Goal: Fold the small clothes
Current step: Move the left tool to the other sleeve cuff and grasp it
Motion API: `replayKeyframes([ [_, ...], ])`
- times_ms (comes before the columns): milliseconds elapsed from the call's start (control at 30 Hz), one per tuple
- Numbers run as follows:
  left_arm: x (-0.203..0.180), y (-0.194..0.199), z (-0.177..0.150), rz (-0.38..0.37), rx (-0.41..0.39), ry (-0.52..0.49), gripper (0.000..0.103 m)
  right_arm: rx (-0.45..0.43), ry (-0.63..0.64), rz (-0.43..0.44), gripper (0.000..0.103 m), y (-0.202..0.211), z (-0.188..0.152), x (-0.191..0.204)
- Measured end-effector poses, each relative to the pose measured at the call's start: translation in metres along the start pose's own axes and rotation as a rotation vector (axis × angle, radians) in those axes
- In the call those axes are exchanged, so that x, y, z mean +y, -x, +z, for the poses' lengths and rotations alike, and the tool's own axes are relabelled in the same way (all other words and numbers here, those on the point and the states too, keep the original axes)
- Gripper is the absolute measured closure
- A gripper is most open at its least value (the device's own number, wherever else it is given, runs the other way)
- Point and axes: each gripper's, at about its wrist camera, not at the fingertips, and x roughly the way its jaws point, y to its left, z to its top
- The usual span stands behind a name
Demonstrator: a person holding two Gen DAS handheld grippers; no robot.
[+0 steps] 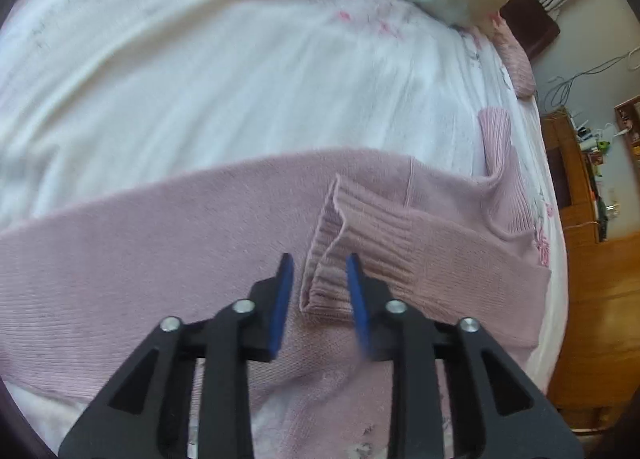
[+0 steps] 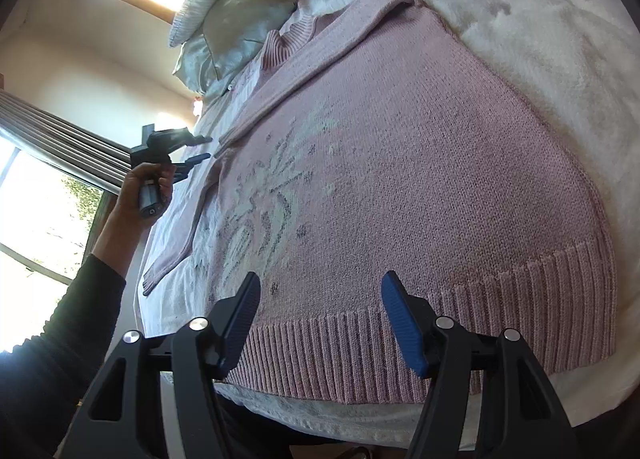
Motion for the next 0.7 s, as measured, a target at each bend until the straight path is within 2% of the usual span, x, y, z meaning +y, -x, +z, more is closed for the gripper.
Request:
replayKeyframes([
  [67,-0.011,0.011,-0.002,-0.087,-0.016,-0.005,0.041,0.003,0.003,0.005,0.039,-0.002,0.000,0.001],
  [167,-0.022,-0.011,-0.006,-0.175,0.070,0.007,0.039,0.019,0.005,0.012,0.039,-0.008,-0.003,0.005],
  [300,-0.017,-0.054,-0.021,-0.140,0.152,0.050,0.039,0.016,0.018,0.033,0.038,-0.003,-0.005,0.021],
  [400,-0.003,-0.056,-0.025,-0.160,0.142,0.083,0.044,0.018,0.023,0.032,0.037,0.002,-0.009,0.026],
  [467,0.010,-0.038,-0.027,-0.171,0.112,0.108,0.042,0.022,0.030,0.025,0.037,0.007,-0.010,0.027],
  [533,0.029,-0.008,-0.031,-0.162,0.061,0.116,0.031,0.021,0.037,0.021,0.037,0.010,-0.009,0.026],
  [700,0.116,0.098,-0.053,-0.143,-0.080,0.178,0.017,0.009,0.058,0.041,0.035,0.019,-0.013,0.034],
])
